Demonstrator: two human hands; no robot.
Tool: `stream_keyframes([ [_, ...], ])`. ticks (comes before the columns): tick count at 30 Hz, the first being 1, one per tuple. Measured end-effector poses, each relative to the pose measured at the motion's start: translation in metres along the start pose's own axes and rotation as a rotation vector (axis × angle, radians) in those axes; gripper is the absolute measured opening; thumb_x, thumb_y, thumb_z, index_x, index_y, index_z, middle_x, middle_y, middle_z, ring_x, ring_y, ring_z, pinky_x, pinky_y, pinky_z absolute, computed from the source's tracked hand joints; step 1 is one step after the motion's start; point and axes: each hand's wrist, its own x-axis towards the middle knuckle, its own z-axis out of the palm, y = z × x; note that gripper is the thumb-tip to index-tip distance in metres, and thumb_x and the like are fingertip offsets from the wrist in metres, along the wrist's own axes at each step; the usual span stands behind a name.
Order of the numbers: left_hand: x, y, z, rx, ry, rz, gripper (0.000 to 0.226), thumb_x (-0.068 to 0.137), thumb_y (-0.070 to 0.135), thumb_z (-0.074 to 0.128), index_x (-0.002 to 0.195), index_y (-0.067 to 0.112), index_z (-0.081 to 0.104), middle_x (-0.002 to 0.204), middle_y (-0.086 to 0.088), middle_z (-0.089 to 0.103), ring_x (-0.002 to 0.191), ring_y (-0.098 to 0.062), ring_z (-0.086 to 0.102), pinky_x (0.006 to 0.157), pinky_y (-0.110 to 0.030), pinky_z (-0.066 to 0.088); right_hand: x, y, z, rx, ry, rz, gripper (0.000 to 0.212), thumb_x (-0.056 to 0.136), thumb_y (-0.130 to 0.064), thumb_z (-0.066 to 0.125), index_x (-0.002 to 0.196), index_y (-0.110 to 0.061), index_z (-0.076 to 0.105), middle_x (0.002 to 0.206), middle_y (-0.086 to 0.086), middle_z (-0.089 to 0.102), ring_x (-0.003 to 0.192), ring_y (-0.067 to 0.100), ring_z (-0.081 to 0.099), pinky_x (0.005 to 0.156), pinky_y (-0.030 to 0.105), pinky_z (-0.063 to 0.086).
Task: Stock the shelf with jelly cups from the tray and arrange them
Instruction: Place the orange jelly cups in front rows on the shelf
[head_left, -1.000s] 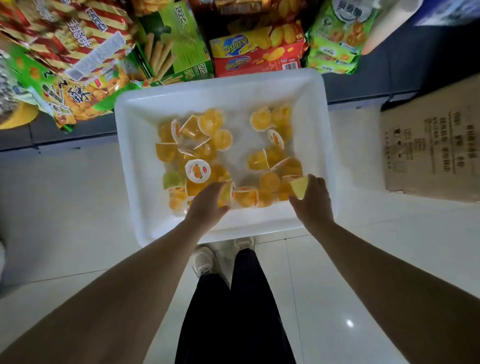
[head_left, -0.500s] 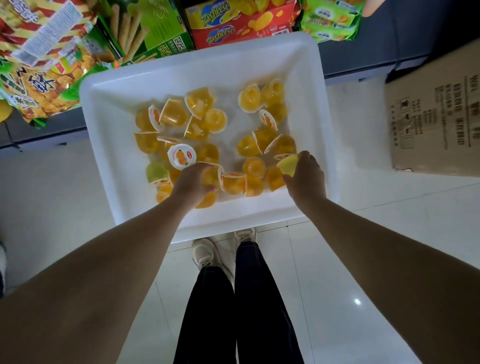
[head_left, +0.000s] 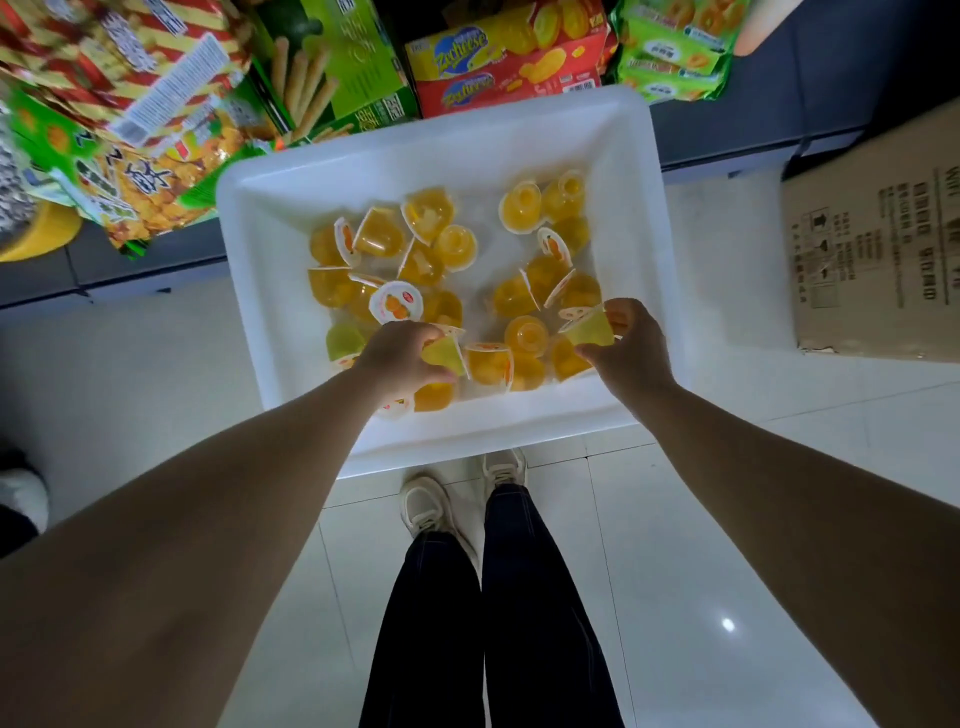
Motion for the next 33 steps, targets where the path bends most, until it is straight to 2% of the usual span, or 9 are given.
stream_keyframes([
  [3,-0.028,0.009,-0.029,-0.175,0.003,-0.091,0.065,0.079,0.037,0.072,0.133,0.008,0.050,0.129,-0.010,0.058,0.114,-0.024,0.057,0.082,-0.023,0.043,-0.015,-0.026,-0.015,0.123,-0.066,0.006,0.055,0.074,-0.013,0.078,0.123,-0.014,0.054,0.116,0.003,0.061,0.102,0.015,0.056,0.080,0.024,0.050],
  [9,-0.104,0.037,-0.120,-0.645,0.145,-0.189,0.071,0.080,0.032,0.072,0.138,0.004,0.043,0.139,-0.013,0.049,0.125,-0.024,0.049,0.096,-0.031,0.041,-0.059,-0.127,-0.070,0.378,-0.201,-0.073,0.033,0.074,-0.006,0.077,0.105,-0.009,0.067,0.099,0.007,0.070,0.089,0.021,0.065,0.079,0.034,0.055],
  [13,-0.162,0.069,-0.193,-0.888,0.324,-0.169,0.064,0.080,0.022,0.073,0.135,0.003,0.047,0.136,-0.012,0.052,0.116,-0.018,0.053,0.084,-0.023,0.038,-0.098,-0.204,-0.115,0.509,-0.234,-0.176,0.036,0.069,-0.003,0.078,0.104,-0.006,0.071,0.098,0.013,0.072,0.087,0.024,0.066,0.087,0.042,0.052],
  [16,-0.207,0.082,-0.246,-1.024,0.427,-0.116,0.067,0.077,0.019,0.077,0.135,0.005,0.047,0.134,-0.010,0.053,0.116,-0.020,0.053,0.091,-0.025,0.040,-0.134,-0.268,-0.151,0.560,-0.247,-0.328,0.030,0.064,-0.012,0.078,0.094,-0.011,0.073,0.088,0.008,0.073,0.083,0.023,0.066,0.085,0.042,0.051],
  [20,-0.280,0.088,-0.309,-1.099,0.499,-0.010,0.055,0.076,0.019,0.078,0.124,0.009,0.053,0.115,0.000,0.059,0.100,-0.017,0.058,0.088,-0.030,0.041,-0.194,-0.349,-0.194,0.575,-0.256,-0.491,0.026,0.076,-0.003,0.072,0.100,-0.012,0.069,0.094,0.004,0.073,0.083,0.014,0.068,0.081,0.030,0.051],
  [22,-0.320,0.087,-0.336,-1.116,0.521,0.031,0.054,0.078,0.017,0.076,0.126,0.009,0.053,0.106,0.001,0.059,0.098,-0.018,0.057,0.090,-0.029,0.037,-0.226,-0.383,-0.211,0.579,-0.239,-0.557,0.031,0.076,0.000,0.072,0.105,-0.009,0.068,0.098,0.004,0.072,0.089,0.016,0.067,0.090,0.037,0.052],
  [25,-0.385,0.078,-0.379,-1.095,0.544,0.141,0.042,0.075,0.013,0.078,0.114,0.010,0.062,0.097,0.002,0.070,0.088,-0.015,0.069,0.108,-0.031,0.033,-0.281,-0.427,-0.234,0.596,-0.232,-0.679,0.043,0.066,-0.005,0.078,0.108,-0.007,0.068,0.101,0.005,0.073,0.100,0.021,0.067,0.100,0.050,0.046],
  [28,-0.453,0.066,-0.420,-1.039,0.597,0.276,0.030,0.078,0.009,0.074,0.106,0.013,0.065,0.096,0.002,0.071,0.077,-0.008,0.071,0.112,-0.036,0.033,-0.338,-0.468,-0.252,0.592,-0.239,-0.798,0.043,0.067,-0.009,0.081,0.108,-0.012,0.069,0.105,0.001,0.073,0.104,0.019,0.066,0.105,0.045,0.043],
  [33,-0.563,0.043,-0.474,-1.004,0.731,0.477,0.024,0.080,0.009,0.072,0.102,0.016,0.064,0.102,0.002,0.069,0.103,-0.015,0.063,0.098,-0.025,0.045,-0.437,-0.526,-0.259,0.626,-0.170,-0.965,0.036,0.077,-0.005,0.075,0.111,-0.012,0.068,0.107,0.001,0.072,0.106,0.016,0.065,0.105,0.034,0.043],
])
